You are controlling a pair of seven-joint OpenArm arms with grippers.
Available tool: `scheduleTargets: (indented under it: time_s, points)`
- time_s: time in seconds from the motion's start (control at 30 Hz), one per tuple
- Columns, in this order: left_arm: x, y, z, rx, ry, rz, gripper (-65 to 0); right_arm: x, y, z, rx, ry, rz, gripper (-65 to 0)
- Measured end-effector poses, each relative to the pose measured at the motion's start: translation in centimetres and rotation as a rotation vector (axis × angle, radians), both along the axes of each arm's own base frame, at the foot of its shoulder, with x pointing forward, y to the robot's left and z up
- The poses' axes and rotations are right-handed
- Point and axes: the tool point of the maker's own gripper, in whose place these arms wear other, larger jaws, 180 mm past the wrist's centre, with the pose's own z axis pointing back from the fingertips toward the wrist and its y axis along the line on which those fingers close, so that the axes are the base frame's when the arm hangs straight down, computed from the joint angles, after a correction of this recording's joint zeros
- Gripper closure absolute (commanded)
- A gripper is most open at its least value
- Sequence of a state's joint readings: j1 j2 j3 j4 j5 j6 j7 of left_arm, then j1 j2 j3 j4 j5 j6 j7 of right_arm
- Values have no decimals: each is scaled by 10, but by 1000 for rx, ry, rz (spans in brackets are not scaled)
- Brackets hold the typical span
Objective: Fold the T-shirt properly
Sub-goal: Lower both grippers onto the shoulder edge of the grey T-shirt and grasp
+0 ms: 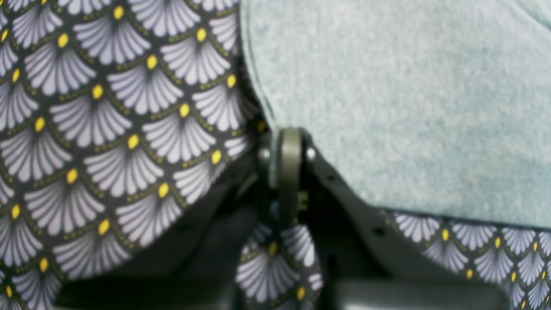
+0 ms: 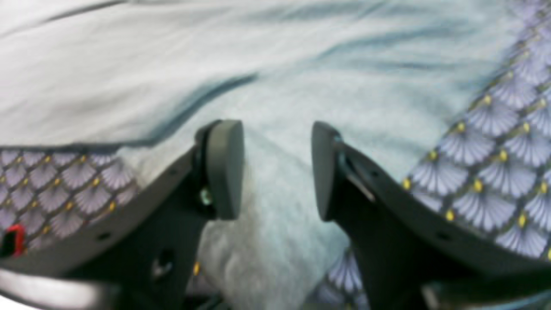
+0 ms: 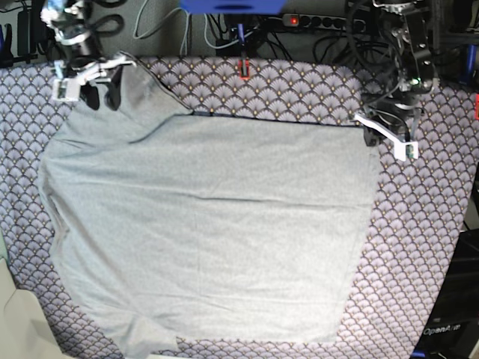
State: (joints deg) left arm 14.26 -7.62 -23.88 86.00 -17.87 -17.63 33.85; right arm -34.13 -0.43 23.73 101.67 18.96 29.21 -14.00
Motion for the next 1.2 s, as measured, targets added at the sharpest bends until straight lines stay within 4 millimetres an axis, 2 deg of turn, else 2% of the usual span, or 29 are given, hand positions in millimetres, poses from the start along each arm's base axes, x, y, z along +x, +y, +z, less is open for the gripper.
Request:
scheduleTargets:
  time_s: [0.1,0.2,0.3,0.37,0.5,0.67,0.9,1.2]
  points:
    - [-1,-1,-1,2,2,-7,0,13,-8,-1,-36,24,22,-279]
    - [-7,0,-2,47,9,-36,0,34,-15,12,-46,-20,55,-280]
    - [-4,3,-3,100,21,-55,0,22,-37,6,-99,72,20,-283]
    - [-4,4,-3,108,20,-56,0,9,-45,-5,-115,150,5,-283]
    - [-1,4,-2,117,21,-60,0,10,-41,2,-15,101,-50,-283]
    - [-1,4,-2,116,20,-62,0,-10,-42,-19,17,212,-56,-283]
    - [-1,5,-2,119,22,-62,0,-21,-33,-38,89,248,-96,-283]
    - [-2,5,-2,119,20,-61,0,-32,-29,-42,124,245,-138,-281]
